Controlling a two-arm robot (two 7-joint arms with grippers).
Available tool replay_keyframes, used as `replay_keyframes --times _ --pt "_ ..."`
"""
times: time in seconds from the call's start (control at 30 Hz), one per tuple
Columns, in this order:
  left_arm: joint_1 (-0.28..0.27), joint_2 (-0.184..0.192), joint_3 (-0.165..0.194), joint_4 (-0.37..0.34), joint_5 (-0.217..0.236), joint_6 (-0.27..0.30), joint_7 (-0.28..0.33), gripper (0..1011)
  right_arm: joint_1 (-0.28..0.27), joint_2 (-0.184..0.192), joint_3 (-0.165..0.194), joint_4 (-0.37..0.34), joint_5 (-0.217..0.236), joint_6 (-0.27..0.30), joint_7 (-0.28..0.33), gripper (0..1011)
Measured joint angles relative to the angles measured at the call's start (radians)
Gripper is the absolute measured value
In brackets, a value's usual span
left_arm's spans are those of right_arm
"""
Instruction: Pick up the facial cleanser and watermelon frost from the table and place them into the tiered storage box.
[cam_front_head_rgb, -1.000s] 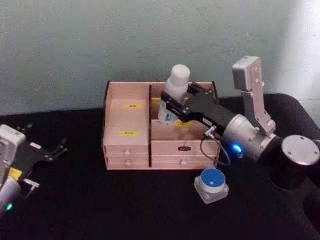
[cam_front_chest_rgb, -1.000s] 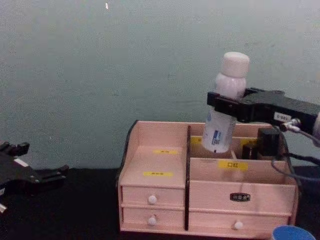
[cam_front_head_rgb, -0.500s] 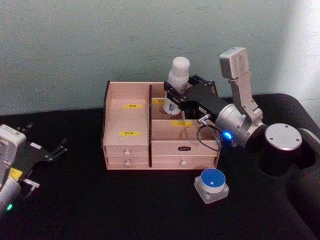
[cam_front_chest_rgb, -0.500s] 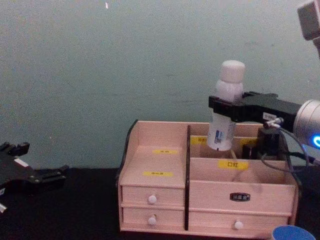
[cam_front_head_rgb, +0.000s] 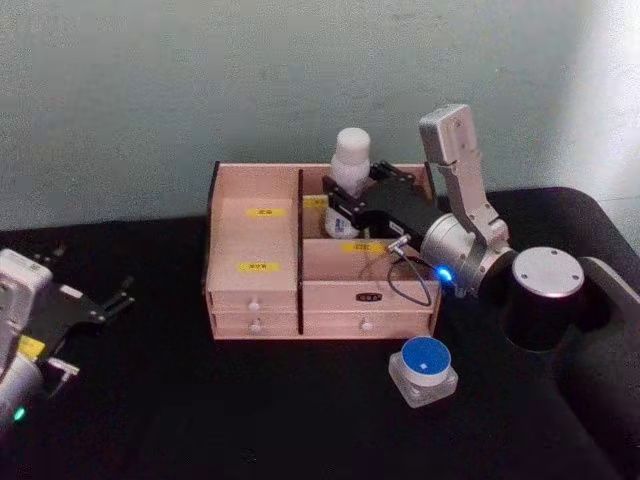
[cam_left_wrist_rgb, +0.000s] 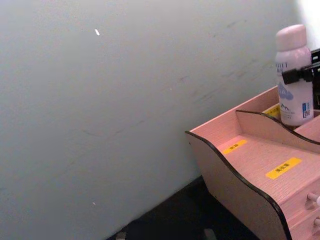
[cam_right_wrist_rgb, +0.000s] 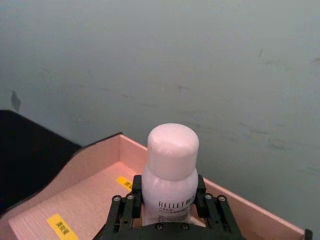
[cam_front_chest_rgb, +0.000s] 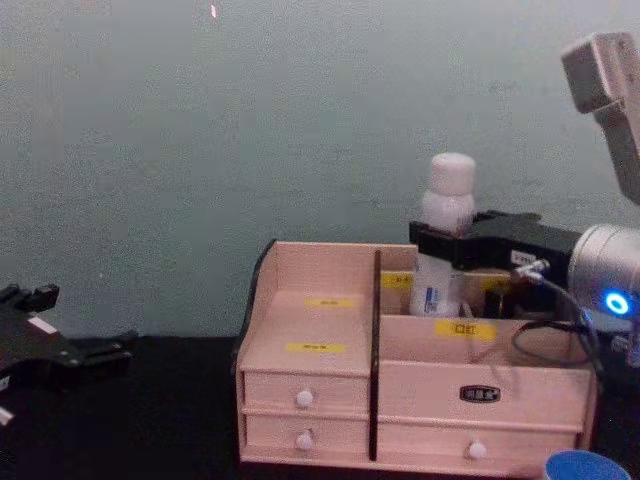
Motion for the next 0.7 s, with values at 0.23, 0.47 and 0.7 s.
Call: replay_keyframes --times 0.23,0.47,0.7 --pt "0.0 0.0 0.0 0.0 0.0 0.0 0.0 1001 0.01 -0.011 0.0 0.032 -0.024 0.017 0.007 594" --pt "0.0 0.0 0.0 0.0 0.0 0.0 0.0 1001 0.014 -0.015 -0.002 0.047 -0.045 0.038 0.01 594" --pt "0.0 0.0 0.0 0.0 0.0 0.0 0.0 1001 0.014 -0.017 0.0 0.05 -0.058 0.05 0.012 594"
